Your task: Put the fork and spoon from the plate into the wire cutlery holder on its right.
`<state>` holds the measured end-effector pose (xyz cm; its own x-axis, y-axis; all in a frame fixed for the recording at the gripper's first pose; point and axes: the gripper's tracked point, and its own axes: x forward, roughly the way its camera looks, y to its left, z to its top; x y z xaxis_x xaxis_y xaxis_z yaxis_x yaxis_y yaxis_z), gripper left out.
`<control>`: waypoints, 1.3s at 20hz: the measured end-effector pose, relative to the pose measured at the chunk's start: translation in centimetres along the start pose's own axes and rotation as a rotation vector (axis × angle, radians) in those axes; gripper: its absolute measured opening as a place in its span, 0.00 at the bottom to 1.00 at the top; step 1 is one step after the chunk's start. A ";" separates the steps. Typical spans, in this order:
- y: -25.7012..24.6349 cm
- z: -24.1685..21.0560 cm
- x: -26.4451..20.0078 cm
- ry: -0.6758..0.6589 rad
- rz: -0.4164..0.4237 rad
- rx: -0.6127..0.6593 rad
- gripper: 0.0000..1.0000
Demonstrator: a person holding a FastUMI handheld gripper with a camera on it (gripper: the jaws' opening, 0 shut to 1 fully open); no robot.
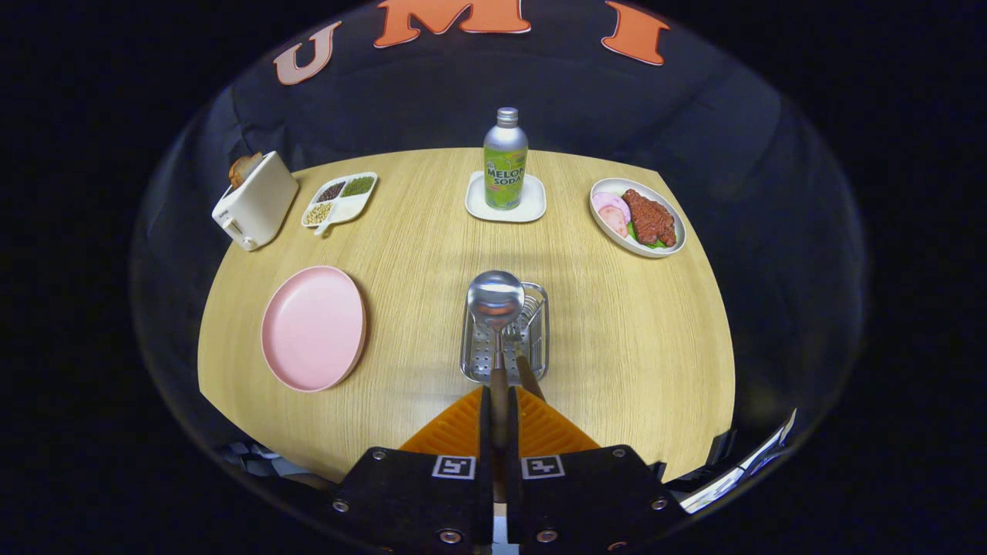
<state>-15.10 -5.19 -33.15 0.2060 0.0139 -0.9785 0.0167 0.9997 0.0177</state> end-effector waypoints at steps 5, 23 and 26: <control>-0.8 0.0 0.5 0.082 -0.004 -0.048 0.07; -1.1 3.1 1.7 0.144 0.011 -0.087 0.12; -1.0 6.3 0.3 -0.016 0.019 -0.081 0.13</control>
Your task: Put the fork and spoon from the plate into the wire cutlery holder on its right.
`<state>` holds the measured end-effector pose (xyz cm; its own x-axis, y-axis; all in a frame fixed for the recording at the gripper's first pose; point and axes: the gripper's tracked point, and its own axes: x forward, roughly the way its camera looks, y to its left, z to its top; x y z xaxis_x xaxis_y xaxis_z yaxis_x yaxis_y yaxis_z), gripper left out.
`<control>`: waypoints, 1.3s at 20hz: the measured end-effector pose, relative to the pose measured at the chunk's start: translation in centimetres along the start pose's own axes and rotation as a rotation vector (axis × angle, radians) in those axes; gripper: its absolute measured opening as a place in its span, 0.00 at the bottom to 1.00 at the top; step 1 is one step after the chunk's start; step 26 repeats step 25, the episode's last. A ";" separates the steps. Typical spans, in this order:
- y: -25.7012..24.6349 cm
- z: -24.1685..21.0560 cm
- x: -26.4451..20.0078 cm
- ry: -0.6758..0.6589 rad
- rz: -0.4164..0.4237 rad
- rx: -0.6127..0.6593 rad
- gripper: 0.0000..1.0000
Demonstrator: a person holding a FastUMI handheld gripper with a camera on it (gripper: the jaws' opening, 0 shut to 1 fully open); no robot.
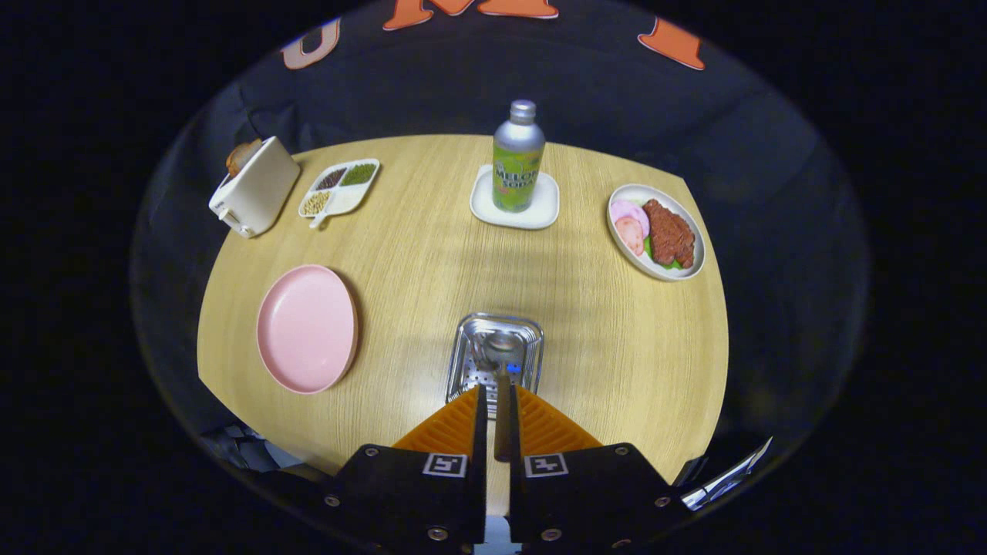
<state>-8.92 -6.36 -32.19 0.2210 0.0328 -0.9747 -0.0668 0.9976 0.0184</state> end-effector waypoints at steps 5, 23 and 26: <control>-1.5 7.9 -5.5 -0.385 -0.089 -0.003 0.16; -4.2 14.8 -27.6 -1.141 -0.196 0.131 0.81; -3.6 14.5 -27.7 -1.157 -0.215 0.103 0.87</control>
